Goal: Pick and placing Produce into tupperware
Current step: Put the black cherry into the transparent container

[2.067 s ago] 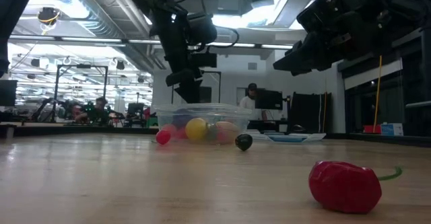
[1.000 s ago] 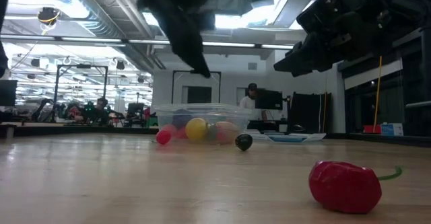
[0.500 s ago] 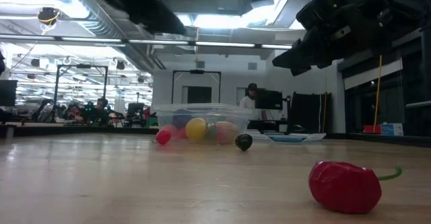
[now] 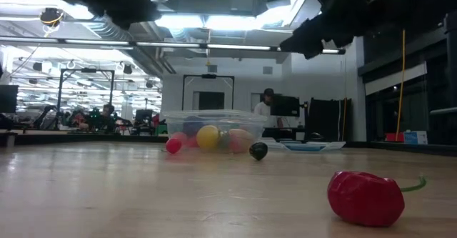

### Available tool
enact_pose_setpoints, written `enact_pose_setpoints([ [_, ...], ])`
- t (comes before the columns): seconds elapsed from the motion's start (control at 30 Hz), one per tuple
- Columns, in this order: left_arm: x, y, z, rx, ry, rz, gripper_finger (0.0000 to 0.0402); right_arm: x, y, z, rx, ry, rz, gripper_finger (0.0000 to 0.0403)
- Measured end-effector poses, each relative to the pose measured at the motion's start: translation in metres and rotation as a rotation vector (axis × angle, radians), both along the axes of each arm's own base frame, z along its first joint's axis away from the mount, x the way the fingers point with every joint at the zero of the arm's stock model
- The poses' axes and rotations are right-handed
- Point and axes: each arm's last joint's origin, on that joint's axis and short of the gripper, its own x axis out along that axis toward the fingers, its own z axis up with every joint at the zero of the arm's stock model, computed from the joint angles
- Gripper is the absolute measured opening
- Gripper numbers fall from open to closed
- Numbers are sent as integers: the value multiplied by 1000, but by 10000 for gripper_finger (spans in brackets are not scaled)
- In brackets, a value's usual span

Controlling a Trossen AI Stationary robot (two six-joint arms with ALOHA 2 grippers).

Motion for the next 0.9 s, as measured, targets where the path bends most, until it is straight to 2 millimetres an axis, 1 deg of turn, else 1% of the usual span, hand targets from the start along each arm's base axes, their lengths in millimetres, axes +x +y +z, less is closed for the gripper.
enact_pose_setpoints([
  [0.1,-8,-5,-5,-10,-2,-24,136,6,8,9,-69,62,-19,229],
  [0.2,-14,-8,-8,-12,-10,-51,140,16,16,17,-92,97,-4,231],
  [0.33,-25,-8,-16,1,-14,-39,145,34,27,17,-113,155,28,232],
  [0.5,-39,-6,-26,-21,-36,-46,140,60,37,3,-137,293,51,232],
  [0.7,-49,-7,-28,-13,-56,-83,133,88,42,-19,-178,455,45,232],
  [0.9,-55,-6,-34,-16,3,-93,135,107,44,-36,-230,605,30,232],
])
